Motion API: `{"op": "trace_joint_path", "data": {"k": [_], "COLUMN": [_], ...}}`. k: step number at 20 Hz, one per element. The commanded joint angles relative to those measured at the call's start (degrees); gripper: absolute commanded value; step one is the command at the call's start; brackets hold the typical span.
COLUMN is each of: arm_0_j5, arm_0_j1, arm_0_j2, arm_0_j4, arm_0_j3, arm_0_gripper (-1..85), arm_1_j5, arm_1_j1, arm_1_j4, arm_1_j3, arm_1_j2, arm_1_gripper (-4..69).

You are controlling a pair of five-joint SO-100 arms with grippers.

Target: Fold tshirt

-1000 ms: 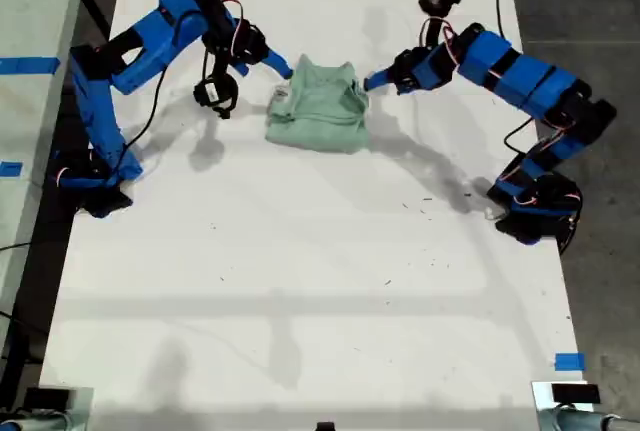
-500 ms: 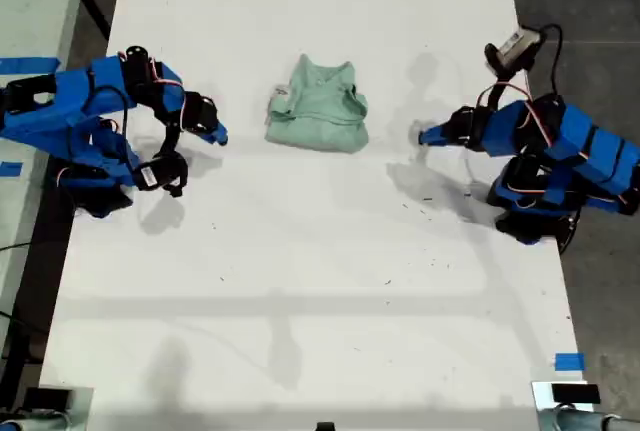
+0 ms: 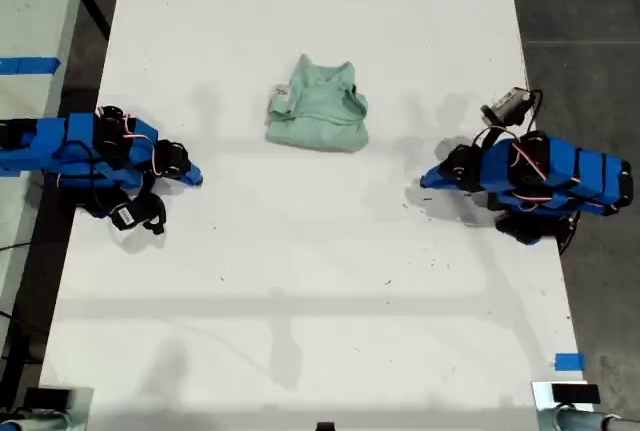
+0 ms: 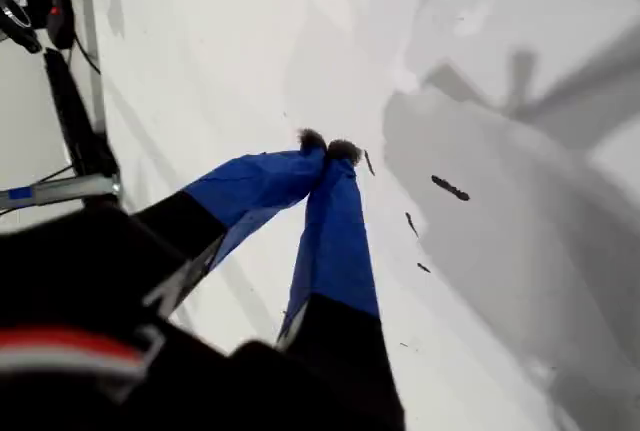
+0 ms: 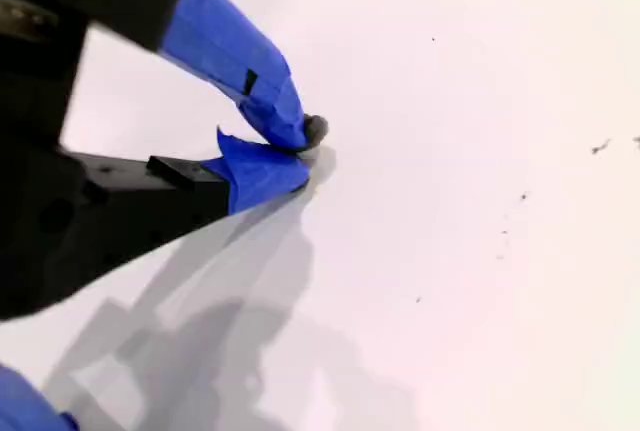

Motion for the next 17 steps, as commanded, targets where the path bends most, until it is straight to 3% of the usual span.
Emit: {"op": "trace_joint_path", "data": {"k": [1,3,4,10,17], "arm_0_j5": [1.14,0.26,0.26,0.26,0.26], "arm_0_j1": [1.14,6.24,8.09,14.24,14.41], "arm_0_j2": [11.25,11.25,11.25,11.25,11.25], "arm_0_j4": [13.18,13.36,13.36,13.36,13.36], "arm_0_j3": [-0.35,-0.18,-0.09,-0.09,-0.09], "arm_0_gripper": [5.2,8.6,9.0,9.4,9.6], "arm_1_j5": [-7.03,-34.01,-37.18,-36.74,-36.74], "arm_1_j1": [2.9,5.54,5.62,5.19,5.19], "arm_1_j4": [-0.26,-0.18,0.0,0.0,0.0], "arm_1_j3": [-0.35,-0.35,-0.35,-0.35,-0.35], "arm_1_j2": [0.26,0.26,0.26,0.26,0.26], "arm_1_gripper": [0.8,1.0,0.6,0.3,0.3]}}
